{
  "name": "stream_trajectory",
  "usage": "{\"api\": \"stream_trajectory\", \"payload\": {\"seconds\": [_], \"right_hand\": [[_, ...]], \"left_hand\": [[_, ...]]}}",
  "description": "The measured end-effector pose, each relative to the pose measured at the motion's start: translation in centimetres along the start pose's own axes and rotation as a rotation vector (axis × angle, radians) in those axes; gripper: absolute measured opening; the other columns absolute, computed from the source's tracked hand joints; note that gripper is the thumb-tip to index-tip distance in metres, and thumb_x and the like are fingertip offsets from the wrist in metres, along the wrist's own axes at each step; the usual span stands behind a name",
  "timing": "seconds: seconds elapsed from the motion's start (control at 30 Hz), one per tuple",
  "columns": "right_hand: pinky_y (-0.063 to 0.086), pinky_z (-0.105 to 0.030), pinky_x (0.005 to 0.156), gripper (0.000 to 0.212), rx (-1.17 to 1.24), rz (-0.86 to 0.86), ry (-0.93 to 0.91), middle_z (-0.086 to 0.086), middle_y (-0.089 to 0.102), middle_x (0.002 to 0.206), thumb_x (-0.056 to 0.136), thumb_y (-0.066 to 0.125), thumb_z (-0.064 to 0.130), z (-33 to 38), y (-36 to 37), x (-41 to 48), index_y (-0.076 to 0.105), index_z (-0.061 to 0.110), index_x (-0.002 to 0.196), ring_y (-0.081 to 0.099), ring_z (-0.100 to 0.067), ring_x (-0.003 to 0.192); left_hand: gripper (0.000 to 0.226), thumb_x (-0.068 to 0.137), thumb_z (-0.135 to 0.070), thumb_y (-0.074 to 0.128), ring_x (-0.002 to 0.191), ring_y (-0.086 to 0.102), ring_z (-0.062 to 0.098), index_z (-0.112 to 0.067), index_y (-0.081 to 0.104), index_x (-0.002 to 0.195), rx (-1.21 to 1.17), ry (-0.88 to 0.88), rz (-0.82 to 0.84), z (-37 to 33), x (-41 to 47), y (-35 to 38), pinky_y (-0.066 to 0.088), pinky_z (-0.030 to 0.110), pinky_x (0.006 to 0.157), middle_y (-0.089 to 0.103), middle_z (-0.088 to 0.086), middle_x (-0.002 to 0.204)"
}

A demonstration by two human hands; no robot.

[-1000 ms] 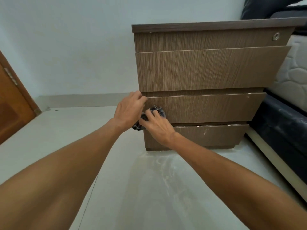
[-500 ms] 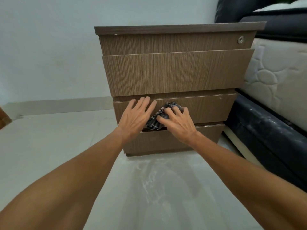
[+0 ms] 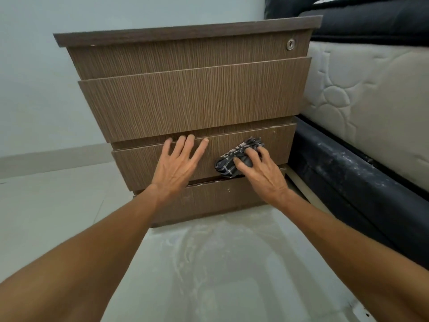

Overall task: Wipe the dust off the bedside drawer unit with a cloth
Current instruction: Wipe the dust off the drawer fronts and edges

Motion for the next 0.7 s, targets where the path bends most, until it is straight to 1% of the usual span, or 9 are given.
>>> {"api": "stream_trajectory", "payload": {"seconds": [0.1,0.2,0.3,0.37,0.43,0.5,0.57,0.63,0.7], "right_hand": [[0.055,-0.037,0.065,0.056,0.086,0.001,0.209,-0.02,0.038,0.13,0.075,0.076,0.003,-1.5,-0.7,0.4,0.049,0.017,0.122,0.04,-0.041,0.111],[0.05,-0.035,0.073,0.049,0.144,0.0,0.445,-0.018,0.036,0.132,0.083,0.067,0.002,-4.0,-0.7,0.0,0.046,0.019,0.124,0.04,-0.037,0.114],[0.05,-0.038,0.08,0.051,0.293,0.002,0.799,-0.016,0.033,0.133,0.082,0.068,0.002,-6.9,0.0,-1.7,0.042,0.02,0.122,0.045,-0.037,0.114],[0.053,-0.04,0.078,0.053,0.468,-0.01,1.049,-0.016,0.033,0.131,0.082,0.069,0.004,-7.5,0.5,-3.4,0.039,0.022,0.12,0.051,-0.037,0.108],[0.053,-0.039,0.073,0.052,0.581,-0.025,1.199,-0.017,0.035,0.13,0.083,0.068,0.005,-7.1,0.9,-5.0,0.038,0.023,0.122,0.055,-0.035,0.101],[0.049,-0.035,0.067,0.052,0.658,-0.057,1.268,-0.016,0.036,0.13,0.084,0.067,0.005,-6.3,1.1,-6.2,0.039,0.021,0.125,0.054,-0.031,0.096],[0.054,-0.039,0.071,0.052,0.694,-0.082,1.286,-0.016,0.036,0.129,0.084,0.067,0.006,-5.4,1.1,-6.9,0.039,0.022,0.126,0.055,-0.032,0.097],[0.058,-0.048,0.075,0.052,0.697,-0.084,1.276,-0.015,0.036,0.13,0.084,0.067,0.008,-4.2,1.1,-7.3,0.039,0.023,0.126,0.056,-0.032,0.096],[0.057,-0.052,0.078,0.052,0.697,-0.076,1.235,-0.015,0.036,0.131,0.083,0.067,0.009,-2.8,1.0,-7.4,0.04,0.023,0.125,0.056,-0.034,0.099]], "left_hand": [[0.1,0.073,-0.01,0.076,0.129,0.036,0.038,-0.012,0.015,0.151,0.017,-0.009,-0.031,1.2,-0.5,0.5,0.033,0.056,0.105,0.034,0.024,0.142],[0.101,0.074,-0.012,0.077,0.129,0.036,0.038,-0.013,0.013,0.152,0.013,-0.012,-0.048,1.7,-0.3,0.6,0.033,0.056,0.106,0.033,0.024,0.142],[0.1,0.074,-0.011,0.077,0.13,0.036,0.038,-0.013,0.013,0.152,0.015,-0.012,-0.06,1.8,-0.2,0.5,0.032,0.057,0.106,0.033,0.024,0.143],[0.098,0.073,-0.005,0.075,0.134,0.033,0.039,-0.012,0.017,0.151,0.005,-0.018,-0.062,1.7,-0.6,0.1,0.03,0.058,0.109,0.031,0.025,0.146],[0.089,0.073,-0.001,0.071,0.138,0.032,0.038,-0.01,0.025,0.149,-0.02,-0.052,-0.077,1.7,-1.6,-0.2,0.027,0.06,0.11,0.03,0.025,0.149],[0.079,0.072,0.0,0.071,0.135,0.038,0.036,-0.007,0.036,0.142,-0.054,-0.087,-0.079,1.5,-3.5,-0.1,0.03,0.059,0.108,0.037,0.024,0.145],[0.069,0.069,0.004,0.072,0.125,0.048,0.035,-0.004,0.045,0.132,-0.097,-0.102,-0.062,1.2,-6.2,0.6,0.036,0.055,0.105,0.047,0.022,0.135],[0.059,0.068,0.008,0.071,0.108,0.055,0.032,-0.005,0.051,0.122,-0.135,-0.135,0.013,1.3,-8.9,1.8,0.043,0.046,0.094,0.053,0.018,0.122],[0.049,0.067,0.007,0.073,0.089,0.055,0.027,-0.008,0.055,0.109,-0.169,-0.225,0.126,2.2,-10.9,3.2,0.046,0.038,0.079,0.056,0.011,0.105]]}}
Point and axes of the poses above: each hand's wrist, its own x-axis towards the middle knuckle, its own y-axis out of the palm, z = x × y, the point moved 5 cm from there along x, towards the middle knuckle
